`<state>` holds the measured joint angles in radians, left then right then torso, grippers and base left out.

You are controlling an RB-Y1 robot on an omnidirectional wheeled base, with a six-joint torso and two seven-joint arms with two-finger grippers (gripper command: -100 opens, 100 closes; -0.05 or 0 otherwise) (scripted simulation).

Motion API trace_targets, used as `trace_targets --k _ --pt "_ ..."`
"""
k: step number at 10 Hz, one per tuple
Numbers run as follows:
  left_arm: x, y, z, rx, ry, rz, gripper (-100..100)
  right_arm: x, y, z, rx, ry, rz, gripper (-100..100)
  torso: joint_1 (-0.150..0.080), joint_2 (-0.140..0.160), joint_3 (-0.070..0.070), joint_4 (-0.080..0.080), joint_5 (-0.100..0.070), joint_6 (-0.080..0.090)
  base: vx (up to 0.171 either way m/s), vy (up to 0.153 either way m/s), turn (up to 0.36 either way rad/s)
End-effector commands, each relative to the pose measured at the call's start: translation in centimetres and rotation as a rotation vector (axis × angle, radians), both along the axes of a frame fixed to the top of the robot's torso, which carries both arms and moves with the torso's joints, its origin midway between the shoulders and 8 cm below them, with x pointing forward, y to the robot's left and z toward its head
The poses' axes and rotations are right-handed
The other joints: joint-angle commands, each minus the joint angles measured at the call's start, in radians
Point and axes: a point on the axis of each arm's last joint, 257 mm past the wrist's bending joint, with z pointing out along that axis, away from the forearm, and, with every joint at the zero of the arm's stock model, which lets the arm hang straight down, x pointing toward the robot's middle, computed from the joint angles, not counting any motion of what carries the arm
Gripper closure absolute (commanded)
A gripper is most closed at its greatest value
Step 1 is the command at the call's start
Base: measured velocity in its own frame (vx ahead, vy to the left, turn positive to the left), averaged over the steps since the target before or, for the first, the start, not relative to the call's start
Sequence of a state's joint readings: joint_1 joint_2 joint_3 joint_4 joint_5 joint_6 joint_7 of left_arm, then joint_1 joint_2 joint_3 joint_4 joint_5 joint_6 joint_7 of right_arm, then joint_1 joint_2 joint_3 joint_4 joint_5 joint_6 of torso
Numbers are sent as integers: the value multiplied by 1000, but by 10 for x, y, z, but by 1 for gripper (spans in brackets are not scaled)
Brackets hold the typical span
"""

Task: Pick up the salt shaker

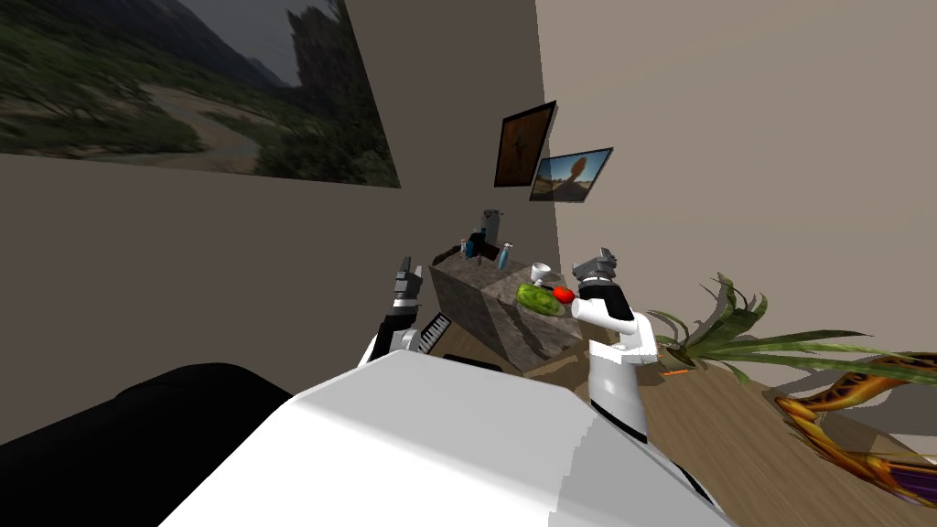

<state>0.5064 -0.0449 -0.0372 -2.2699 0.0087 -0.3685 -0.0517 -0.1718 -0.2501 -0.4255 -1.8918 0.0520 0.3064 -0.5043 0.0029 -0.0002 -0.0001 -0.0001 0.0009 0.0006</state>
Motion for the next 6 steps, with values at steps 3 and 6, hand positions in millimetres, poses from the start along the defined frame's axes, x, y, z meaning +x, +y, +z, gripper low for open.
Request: trace_targets --k 3,6 --pt "0 0 0 0 0 0 0 7 -26 -10 87 34 -38 -100 0 0 0 0 0 0 14 45 21" --pt "0 0 0 0 0 0 0 15 -66 -24 238 55 -98 -100 -2 0 0 0 0 0 18 38 37"
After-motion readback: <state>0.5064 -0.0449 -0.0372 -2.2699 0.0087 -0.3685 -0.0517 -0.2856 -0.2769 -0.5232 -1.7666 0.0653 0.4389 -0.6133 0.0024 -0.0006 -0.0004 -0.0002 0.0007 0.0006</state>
